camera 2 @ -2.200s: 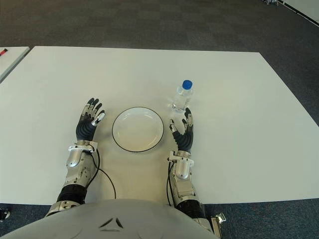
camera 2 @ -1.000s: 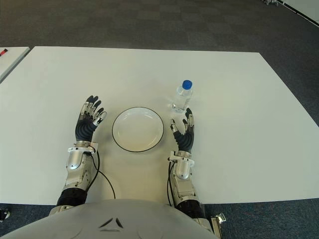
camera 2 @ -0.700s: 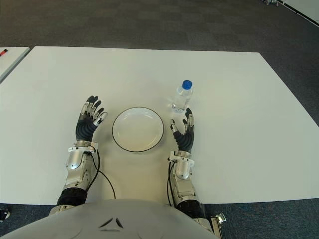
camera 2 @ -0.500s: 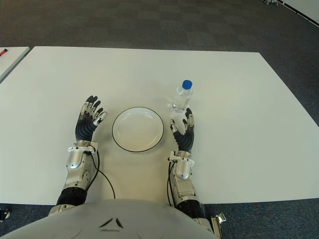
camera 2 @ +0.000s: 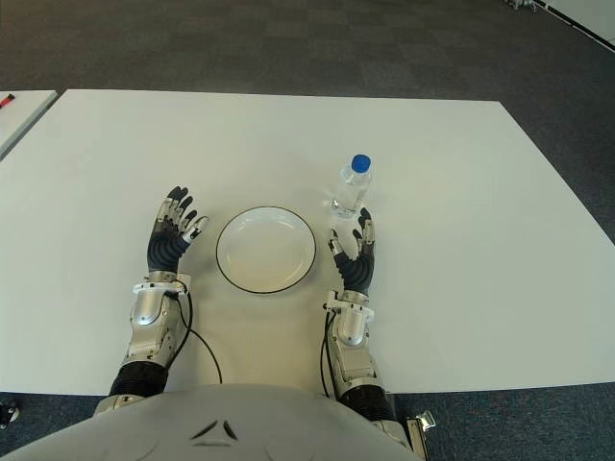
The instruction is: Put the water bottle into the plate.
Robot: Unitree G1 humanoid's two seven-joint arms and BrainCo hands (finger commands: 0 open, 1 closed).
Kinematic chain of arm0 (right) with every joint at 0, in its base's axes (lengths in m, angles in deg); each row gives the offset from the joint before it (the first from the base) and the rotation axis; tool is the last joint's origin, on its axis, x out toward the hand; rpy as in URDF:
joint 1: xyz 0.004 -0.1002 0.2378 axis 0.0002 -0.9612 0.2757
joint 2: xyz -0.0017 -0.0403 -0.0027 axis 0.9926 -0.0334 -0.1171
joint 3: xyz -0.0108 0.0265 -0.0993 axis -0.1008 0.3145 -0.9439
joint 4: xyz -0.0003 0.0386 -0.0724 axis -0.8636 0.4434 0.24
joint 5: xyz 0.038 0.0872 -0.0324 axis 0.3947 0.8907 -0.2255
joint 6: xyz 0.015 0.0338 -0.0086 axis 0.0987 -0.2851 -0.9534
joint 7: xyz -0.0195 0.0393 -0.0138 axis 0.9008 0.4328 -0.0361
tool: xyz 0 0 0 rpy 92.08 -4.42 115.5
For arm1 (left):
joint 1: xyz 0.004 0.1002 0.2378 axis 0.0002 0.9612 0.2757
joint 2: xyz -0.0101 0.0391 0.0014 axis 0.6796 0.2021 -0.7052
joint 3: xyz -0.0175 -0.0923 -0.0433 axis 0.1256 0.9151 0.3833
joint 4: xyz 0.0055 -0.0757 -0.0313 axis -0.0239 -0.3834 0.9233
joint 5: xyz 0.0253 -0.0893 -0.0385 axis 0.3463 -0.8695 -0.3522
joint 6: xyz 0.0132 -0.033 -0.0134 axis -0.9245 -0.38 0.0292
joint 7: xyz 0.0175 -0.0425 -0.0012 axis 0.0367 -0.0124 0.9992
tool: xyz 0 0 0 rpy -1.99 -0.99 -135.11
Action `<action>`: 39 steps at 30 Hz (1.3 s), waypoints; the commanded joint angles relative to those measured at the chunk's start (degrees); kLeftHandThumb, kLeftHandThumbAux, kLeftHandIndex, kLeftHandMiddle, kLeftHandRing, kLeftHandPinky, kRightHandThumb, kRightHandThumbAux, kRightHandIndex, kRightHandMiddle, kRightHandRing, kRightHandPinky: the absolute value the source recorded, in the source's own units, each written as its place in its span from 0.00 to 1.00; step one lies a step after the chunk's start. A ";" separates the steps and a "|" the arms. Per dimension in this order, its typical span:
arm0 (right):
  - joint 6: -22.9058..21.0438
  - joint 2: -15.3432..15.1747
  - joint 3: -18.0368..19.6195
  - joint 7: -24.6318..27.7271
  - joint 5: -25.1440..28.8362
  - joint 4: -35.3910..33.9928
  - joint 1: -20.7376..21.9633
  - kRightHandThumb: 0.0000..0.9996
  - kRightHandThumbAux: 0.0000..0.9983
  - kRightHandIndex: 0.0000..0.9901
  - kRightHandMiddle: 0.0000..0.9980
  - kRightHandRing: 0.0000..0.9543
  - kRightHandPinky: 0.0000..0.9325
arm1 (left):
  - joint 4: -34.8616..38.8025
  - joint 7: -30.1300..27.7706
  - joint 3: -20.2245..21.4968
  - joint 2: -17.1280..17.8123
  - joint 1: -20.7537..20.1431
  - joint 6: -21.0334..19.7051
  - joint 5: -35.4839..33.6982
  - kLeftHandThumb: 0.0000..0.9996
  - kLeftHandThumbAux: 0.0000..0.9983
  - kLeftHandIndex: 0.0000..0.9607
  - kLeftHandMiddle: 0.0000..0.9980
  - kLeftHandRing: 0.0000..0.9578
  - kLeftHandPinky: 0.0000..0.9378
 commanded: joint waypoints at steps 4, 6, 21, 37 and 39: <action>-5.88 1.32 1.13 -6.13 -5.79 0.38 0.01 0.15 0.69 0.05 0.05 0.04 0.04 | 0.37 1.36 -0.67 0.41 0.38 -0.99 1.15 0.16 0.76 0.06 0.08 0.08 0.11; -7.33 1.25 1.26 -7.21 -6.64 -0.24 -0.05 0.16 0.68 0.05 0.03 0.03 0.03 | 0.31 1.12 -0.68 0.45 0.30 -1.06 0.91 0.16 0.76 0.06 0.08 0.08 0.11; -10.13 1.21 2.83 -11.14 -8.04 -1.15 2.68 0.28 0.63 0.04 0.03 0.03 0.07 | -1.11 0.54 -0.18 0.32 -0.59 -0.28 -0.66 0.19 0.76 0.07 0.09 0.08 0.11; -13.29 0.27 4.79 -12.50 -8.42 -0.10 9.14 0.34 0.61 0.02 0.03 0.03 0.08 | -0.59 0.70 -0.14 0.59 -0.53 -1.69 -0.49 0.19 0.75 0.07 0.08 0.07 0.10; -13.57 0.24 4.92 -12.24 -8.21 -0.04 9.53 0.36 0.60 0.02 0.03 0.03 0.08 | -0.52 0.63 -0.11 0.60 -0.51 -1.83 -0.60 0.19 0.75 0.07 0.08 0.07 0.10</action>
